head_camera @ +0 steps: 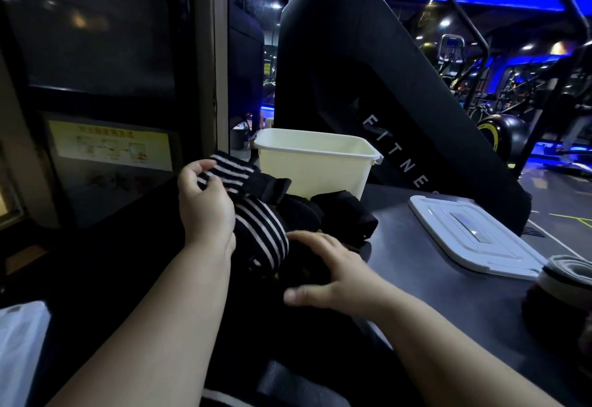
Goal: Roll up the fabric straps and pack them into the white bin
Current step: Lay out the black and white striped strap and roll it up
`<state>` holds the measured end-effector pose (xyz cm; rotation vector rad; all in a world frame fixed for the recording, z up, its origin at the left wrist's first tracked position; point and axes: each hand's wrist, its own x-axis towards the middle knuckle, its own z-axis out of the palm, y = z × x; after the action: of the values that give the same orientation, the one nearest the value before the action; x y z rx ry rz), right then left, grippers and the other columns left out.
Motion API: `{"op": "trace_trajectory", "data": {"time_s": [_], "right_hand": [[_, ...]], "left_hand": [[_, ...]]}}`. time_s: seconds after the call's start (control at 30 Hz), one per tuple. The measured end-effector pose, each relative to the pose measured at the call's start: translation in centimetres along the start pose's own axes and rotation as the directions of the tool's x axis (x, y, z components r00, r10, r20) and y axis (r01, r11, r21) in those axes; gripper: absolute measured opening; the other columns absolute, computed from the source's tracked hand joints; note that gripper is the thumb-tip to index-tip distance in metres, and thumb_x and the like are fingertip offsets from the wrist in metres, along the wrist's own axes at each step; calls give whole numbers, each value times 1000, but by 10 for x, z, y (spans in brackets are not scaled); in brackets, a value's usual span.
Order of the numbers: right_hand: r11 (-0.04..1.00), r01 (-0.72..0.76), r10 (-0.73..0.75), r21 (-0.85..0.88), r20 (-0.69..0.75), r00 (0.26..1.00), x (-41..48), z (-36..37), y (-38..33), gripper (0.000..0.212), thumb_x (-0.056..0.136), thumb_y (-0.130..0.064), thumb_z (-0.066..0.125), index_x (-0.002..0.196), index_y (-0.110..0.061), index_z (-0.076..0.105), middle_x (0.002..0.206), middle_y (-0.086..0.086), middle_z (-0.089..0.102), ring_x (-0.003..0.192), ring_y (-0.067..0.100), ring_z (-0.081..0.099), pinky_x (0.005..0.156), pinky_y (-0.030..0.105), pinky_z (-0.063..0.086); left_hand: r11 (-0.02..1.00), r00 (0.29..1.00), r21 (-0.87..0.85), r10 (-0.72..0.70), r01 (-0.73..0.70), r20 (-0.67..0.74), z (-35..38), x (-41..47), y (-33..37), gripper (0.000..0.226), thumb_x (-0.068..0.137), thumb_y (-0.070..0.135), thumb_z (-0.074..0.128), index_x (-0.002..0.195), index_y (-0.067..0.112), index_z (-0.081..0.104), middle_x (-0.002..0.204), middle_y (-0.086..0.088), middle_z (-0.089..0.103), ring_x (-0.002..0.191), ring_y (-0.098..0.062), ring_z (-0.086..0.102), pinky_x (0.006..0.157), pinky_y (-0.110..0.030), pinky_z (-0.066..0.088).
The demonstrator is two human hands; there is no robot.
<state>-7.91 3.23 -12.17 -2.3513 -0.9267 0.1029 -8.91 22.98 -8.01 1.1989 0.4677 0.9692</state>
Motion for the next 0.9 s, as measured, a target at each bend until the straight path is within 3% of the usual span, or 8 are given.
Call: {"op": "trace_trajectory", "data": {"time_s": [0.07,0.17,0.27,0.4,0.5,0.6,0.8,0.9], "right_hand": [[993,6,7,-114,110,994,-1,6,1,94,42,-84,65,123,-78,19,153,-26,14,145,18,11,119,47,13],[992,-32,46,-124,114,992,-1,9,7,100,41,-80,70,128,-72,23,155,-27,5,146,26,2,119,49,10],[990,-64,72,-128,61,996,5,11,12,95,57,-69,74,140,-51,33,156,-25,7,147,21,4,120,39,8],[983,-107,107,-150,-8,994,17,16,14,76,83,-49,68,148,-33,31,158,-20,7,146,18,13,120,36,10],[970,-146,133,-197,-76,988,33,19,9,74,88,-46,64,149,-25,28,159,-13,8,144,21,21,119,36,15],[965,-178,158,-192,-113,981,52,26,8,76,88,-47,64,148,-21,26,159,-7,12,142,24,26,118,37,19],[972,-183,197,149,-84,977,62,12,4,95,68,-50,83,142,-22,32,141,-3,37,131,15,39,110,31,34],[936,-140,181,323,-102,978,49,-11,6,70,69,-31,83,128,-29,45,134,-6,51,123,9,49,105,30,41]], "left_hand": [[1000,1000,30,-2,2,12,1,-3,0,21,100,13,42,107,29,54,101,6,52,71,2,44,46,0,33],[999,1000,54,6,-7,9,2,-5,2,21,100,12,41,108,27,54,94,9,51,66,1,43,46,0,33],[999,1000,51,10,-10,0,1,-5,4,20,100,13,41,106,28,53,97,9,50,68,2,43,47,1,34],[999,1000,29,-13,13,-5,-1,-7,9,20,101,13,42,107,28,54,101,9,50,69,7,46,46,2,33],[1000,1000,14,-10,10,4,-1,-9,14,20,101,12,41,111,24,54,94,14,47,52,23,45,43,1,33],[1000,1000,25,-16,15,7,-3,-9,17,20,101,14,43,110,27,54,107,7,50,53,16,48,42,0,34],[996,989,80,-43,32,138,-3,-6,11,19,99,18,48,112,27,58,91,10,55,70,-1,48,57,-14,42],[994,979,106,-37,16,200,3,-11,9,20,99,14,49,113,24,59,79,11,52,60,-4,43,46,-10,37]]}}
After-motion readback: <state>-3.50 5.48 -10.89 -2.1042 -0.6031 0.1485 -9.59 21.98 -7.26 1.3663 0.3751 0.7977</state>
